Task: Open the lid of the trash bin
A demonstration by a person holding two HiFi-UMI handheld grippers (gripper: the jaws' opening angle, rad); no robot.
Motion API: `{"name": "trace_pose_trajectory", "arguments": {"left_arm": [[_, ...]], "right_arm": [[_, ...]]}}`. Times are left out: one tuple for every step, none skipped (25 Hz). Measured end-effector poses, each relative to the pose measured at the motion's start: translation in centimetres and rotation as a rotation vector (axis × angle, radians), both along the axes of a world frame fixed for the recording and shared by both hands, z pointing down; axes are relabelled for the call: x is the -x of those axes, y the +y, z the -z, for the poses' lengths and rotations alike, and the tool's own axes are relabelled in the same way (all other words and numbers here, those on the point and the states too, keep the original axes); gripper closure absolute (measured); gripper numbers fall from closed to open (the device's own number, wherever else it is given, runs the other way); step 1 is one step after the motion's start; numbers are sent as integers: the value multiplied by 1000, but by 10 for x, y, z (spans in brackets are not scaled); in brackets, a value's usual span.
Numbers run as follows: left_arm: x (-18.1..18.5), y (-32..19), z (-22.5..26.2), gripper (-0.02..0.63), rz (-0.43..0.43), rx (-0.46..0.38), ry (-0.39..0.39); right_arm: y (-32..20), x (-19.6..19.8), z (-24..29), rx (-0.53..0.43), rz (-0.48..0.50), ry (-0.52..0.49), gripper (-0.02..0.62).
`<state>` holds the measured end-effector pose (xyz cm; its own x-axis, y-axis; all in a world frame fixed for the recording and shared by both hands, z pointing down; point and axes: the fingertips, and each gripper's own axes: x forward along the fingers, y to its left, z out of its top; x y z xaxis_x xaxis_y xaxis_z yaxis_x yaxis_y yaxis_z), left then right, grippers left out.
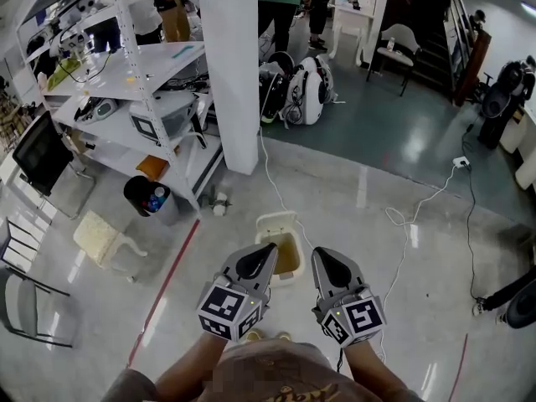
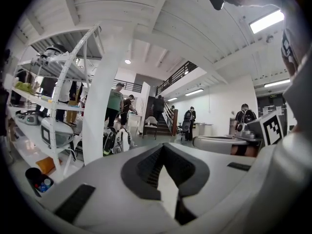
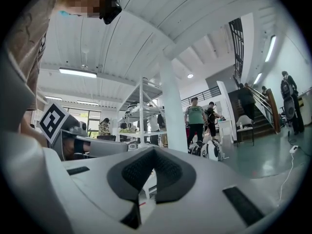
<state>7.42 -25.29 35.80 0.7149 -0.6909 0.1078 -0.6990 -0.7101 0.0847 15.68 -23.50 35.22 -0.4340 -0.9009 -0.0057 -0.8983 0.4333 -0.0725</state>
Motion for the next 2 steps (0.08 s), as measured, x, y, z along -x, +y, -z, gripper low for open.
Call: {"name": "trace_pose_trajectory", "arguments": {"left_arm": [[1, -1, 1, 607, 5, 2, 1], [2, -2, 2, 607, 10, 3, 2]], "right_arm": [[0, -1, 0, 1, 1, 0, 563], [-1, -2, 1, 2, 2, 1, 563]]}}
